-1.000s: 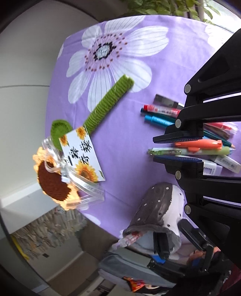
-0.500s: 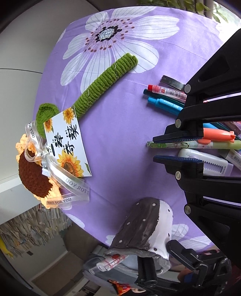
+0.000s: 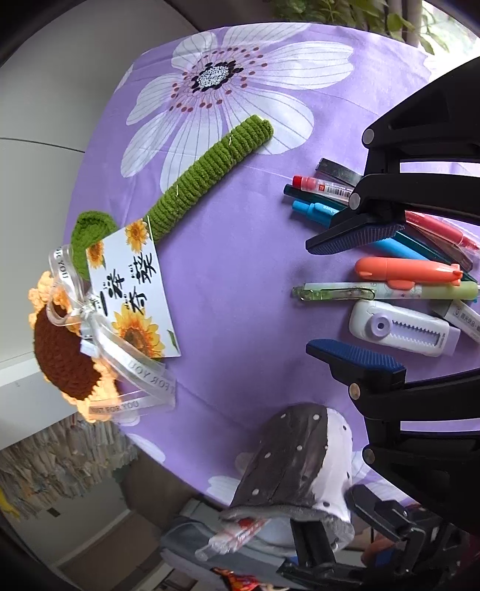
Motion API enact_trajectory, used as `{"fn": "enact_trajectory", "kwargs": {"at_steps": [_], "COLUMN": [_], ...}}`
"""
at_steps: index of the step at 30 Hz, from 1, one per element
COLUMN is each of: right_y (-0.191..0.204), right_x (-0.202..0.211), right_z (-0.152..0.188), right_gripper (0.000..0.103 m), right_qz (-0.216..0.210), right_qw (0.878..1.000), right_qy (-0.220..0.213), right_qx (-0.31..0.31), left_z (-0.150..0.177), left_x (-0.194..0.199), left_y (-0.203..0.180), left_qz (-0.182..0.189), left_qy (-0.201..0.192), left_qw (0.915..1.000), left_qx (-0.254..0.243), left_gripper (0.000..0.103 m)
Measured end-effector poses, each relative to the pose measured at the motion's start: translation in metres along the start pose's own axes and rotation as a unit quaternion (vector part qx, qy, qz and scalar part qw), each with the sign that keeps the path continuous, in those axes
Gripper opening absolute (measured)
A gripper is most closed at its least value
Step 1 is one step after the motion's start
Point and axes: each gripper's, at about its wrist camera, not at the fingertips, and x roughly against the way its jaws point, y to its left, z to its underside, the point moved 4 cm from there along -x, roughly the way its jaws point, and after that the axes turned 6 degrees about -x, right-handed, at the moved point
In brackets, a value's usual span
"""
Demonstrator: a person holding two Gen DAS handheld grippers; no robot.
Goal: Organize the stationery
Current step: 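Grasp the green highlighter with the right tool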
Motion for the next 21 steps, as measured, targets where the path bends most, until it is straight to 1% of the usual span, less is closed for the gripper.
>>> {"fn": "enact_trajectory", "kwargs": {"at_steps": [3,5,6,7,9,11,15,18,21], "right_y": [0.0,-0.002,-0.002,-0.002,-0.004,-0.005,-0.007,-0.002,0.005], "right_x": [-0.008,-0.014,-0.016,-0.015,-0.015,-0.009,0.025,0.062,0.104], "right_z": [-0.004,-0.007,-0.009,-0.01,-0.01,-0.009,-0.004,0.005,0.014], "right_gripper": [0.048,0.037,0.025,0.011,0.011,0.011,0.011,0.011,0.011], "right_qz": [0.006,0.01,0.015,0.021,0.011,0.015,-0.005,-0.013,-0.024], "right_qw": [1.0,1.0,1.0,1.0,1.0,1.0,0.999,0.996,0.991], "right_qy": [0.006,0.01,0.01,0.007,0.013,0.003,-0.042,-0.084,-0.135], "right_qx": [0.002,0.001,0.001,0.005,0.001,0.002,-0.009,-0.004,0.0], "left_z": [0.0,0.0,0.0,0.0,0.0,0.0,0.0,0.0,0.0], "left_x": [0.0,0.0,0.0,-0.001,-0.001,-0.001,-0.001,-0.001,-0.001], "left_y": [0.0,0.0,0.0,0.0,-0.001,-0.001,-0.001,-0.001,-0.001], "left_qz": [0.0,0.0,0.0,0.0,0.0,0.0,0.0,0.0,-0.001], "left_qy": [0.0,0.0,-0.001,-0.001,-0.001,-0.001,0.0,-0.001,-0.001], "left_qw": [1.0,1.0,1.0,1.0,1.0,1.0,1.0,1.0,1.0], "left_qx": [0.0,-0.001,-0.001,-0.001,0.0,0.0,0.0,0.001,0.001], "left_gripper": [0.07,0.07,0.07,0.07,0.07,0.07,0.07,0.07,0.07]}}
